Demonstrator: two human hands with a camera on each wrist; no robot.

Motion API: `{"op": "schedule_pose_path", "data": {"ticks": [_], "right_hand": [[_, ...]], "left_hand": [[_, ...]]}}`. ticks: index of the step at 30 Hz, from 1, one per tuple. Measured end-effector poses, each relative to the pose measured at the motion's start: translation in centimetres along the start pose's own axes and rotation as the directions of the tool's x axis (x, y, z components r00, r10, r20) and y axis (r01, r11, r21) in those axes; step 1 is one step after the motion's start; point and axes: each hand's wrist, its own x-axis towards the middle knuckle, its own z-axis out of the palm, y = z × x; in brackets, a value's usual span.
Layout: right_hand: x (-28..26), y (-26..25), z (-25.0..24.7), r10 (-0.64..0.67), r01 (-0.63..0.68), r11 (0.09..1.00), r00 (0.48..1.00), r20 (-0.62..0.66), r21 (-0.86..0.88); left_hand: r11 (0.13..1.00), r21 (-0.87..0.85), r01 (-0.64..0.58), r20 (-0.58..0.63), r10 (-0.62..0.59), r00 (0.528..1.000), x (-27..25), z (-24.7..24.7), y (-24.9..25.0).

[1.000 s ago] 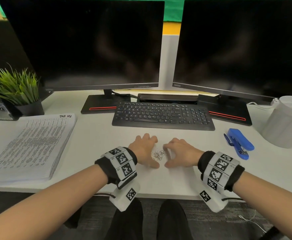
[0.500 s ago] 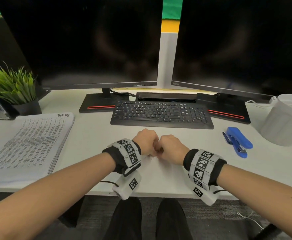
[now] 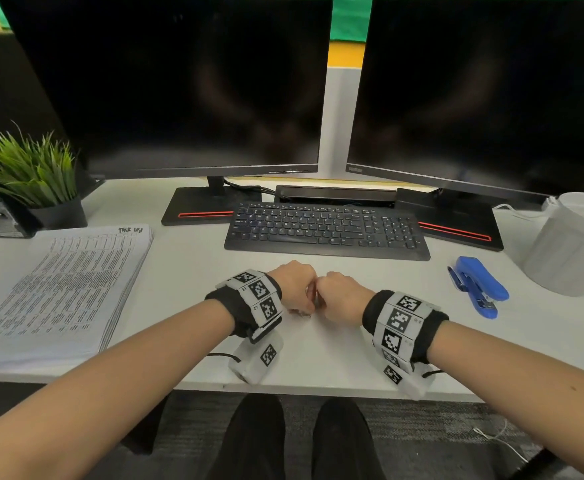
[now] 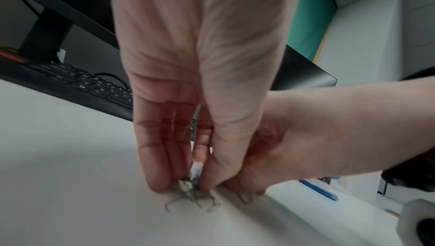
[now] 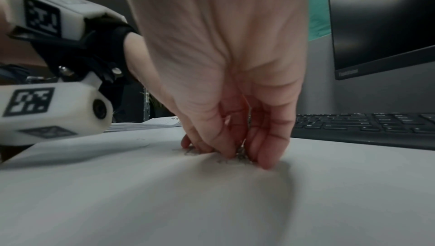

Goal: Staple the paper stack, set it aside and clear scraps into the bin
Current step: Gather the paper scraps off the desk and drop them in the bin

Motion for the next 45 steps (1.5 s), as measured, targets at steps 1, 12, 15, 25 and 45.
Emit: {"op": "schedule_pose_path", "data": {"ticks": [1, 12, 15, 25, 45], "right_hand": [[0.0, -0.1, 0.0, -0.002, 0.002, 1.0, 1.0, -0.016, -0.003], [-0.4, 2.0, -1.4, 0.089, -0.042, 0.93, 0.989, -0.115, 0.364], [-0.8, 3.2, -2.6, 0.175, -0.053, 0.839, 0.968, -0.177, 0.541], [-6.4, 11.7, -9.2, 0.451, 0.001, 0.711, 0.766, -0.457, 0.703], [-14.4, 37.9, -13.9, 0.699, -0.517, 0.715, 0.553, -0.454, 0.47]], "left_hand": [[1.0, 0.009, 0.001, 0.0, -0.001, 1.0, 0.1, 0.0, 0.0], [0.99, -0.105, -0.096, -0.144, 0.08, 0.986, -0.2, -0.8, -0.6], [0.972, -0.197, -0.132, -0.224, 0.086, 0.971, 0.0, -1.9, 0.2], [0.896, -0.282, -0.342, -0.448, 0.192, 0.873, 4.0, -7.3, 12.0], [0.892, -0.097, -0.441, -0.326, 0.391, 0.861, 21.0, -5.0, 39.0]]}}
